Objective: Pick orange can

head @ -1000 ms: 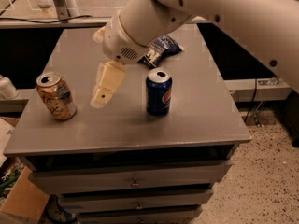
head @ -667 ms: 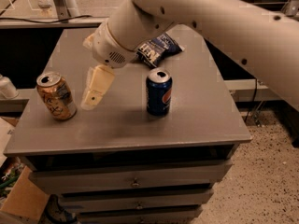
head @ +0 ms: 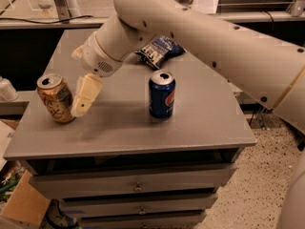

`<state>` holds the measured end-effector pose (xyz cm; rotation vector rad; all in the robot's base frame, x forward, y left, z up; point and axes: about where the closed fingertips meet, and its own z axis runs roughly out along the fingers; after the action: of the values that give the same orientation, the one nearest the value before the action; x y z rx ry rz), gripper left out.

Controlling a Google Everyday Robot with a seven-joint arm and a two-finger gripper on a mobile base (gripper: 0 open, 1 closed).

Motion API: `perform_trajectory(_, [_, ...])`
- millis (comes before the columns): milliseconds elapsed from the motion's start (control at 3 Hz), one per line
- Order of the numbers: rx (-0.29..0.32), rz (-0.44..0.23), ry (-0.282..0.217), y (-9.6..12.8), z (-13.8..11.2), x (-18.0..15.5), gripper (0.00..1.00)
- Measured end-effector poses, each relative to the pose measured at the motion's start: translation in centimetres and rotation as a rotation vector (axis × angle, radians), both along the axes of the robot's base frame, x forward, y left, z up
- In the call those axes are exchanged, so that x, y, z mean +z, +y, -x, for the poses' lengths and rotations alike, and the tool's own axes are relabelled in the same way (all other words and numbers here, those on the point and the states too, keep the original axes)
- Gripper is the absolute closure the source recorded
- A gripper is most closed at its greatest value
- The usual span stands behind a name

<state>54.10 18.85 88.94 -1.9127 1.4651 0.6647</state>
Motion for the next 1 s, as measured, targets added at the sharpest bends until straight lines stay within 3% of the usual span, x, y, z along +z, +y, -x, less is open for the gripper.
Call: perform_trajectory(1000, [0.065, -0.097, 0.135, 4.7, 2.3, -1.5, 0.0])
